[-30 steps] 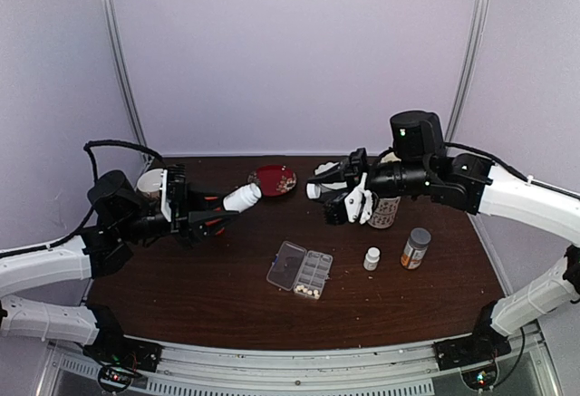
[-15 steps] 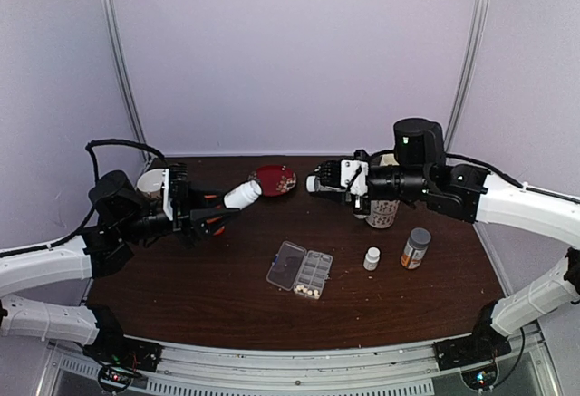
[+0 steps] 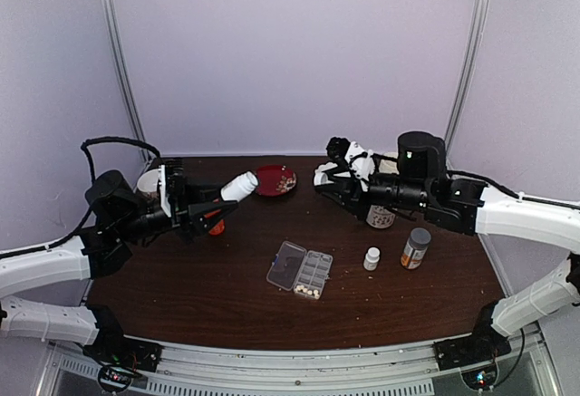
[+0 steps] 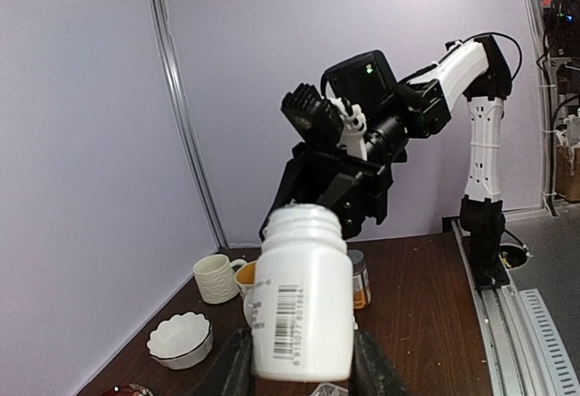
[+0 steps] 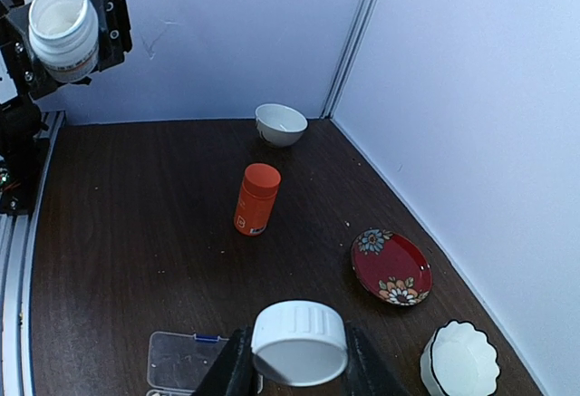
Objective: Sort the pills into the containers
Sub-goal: Place the lid of the pill bottle at the center of the board.
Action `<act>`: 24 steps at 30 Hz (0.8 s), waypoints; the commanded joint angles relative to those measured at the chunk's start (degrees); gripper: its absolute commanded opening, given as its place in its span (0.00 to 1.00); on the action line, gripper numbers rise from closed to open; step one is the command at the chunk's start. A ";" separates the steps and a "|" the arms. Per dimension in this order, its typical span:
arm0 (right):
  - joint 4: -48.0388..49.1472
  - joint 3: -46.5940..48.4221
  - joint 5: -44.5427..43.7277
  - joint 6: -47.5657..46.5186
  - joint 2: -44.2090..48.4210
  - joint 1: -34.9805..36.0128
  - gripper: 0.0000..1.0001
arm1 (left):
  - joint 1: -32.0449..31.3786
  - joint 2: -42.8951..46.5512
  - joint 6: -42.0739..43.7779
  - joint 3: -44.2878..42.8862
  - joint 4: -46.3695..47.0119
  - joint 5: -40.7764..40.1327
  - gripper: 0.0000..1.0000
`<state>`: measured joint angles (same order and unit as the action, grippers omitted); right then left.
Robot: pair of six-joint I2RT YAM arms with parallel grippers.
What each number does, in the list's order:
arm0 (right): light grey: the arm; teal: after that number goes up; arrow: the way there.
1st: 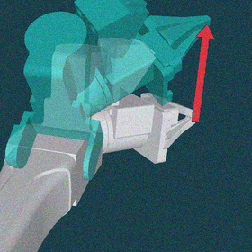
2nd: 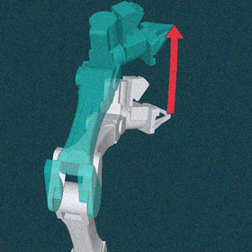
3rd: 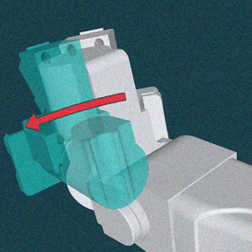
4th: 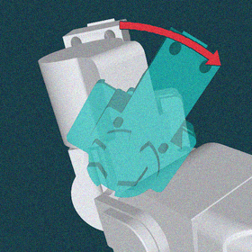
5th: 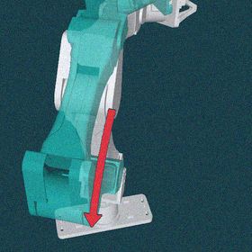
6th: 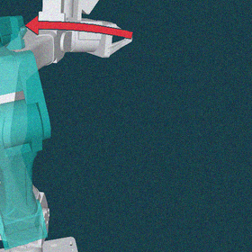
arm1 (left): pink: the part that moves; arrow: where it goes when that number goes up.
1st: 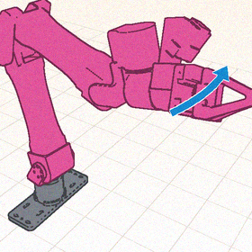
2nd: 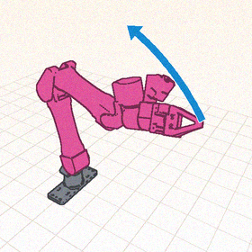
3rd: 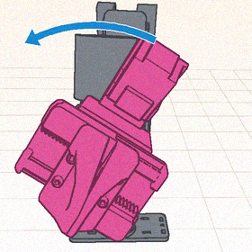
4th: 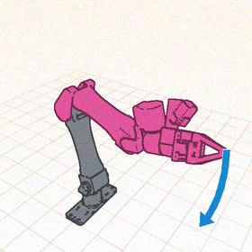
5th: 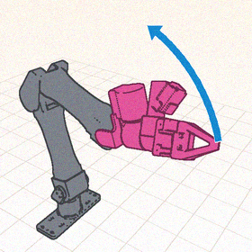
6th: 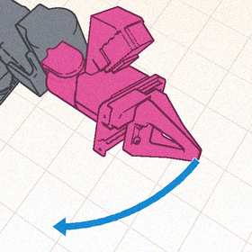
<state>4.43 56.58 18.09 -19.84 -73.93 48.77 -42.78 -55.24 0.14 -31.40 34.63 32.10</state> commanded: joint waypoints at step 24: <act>-5.12 2.81 -8.73 16.98 -2.03 -0.50 0.02 | 0.25 1.20 0.03 0.02 3.93 -1.78 0.01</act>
<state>1.45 56.86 11.81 -5.37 -75.02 48.75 -42.78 -54.92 0.14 -31.40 35.81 30.81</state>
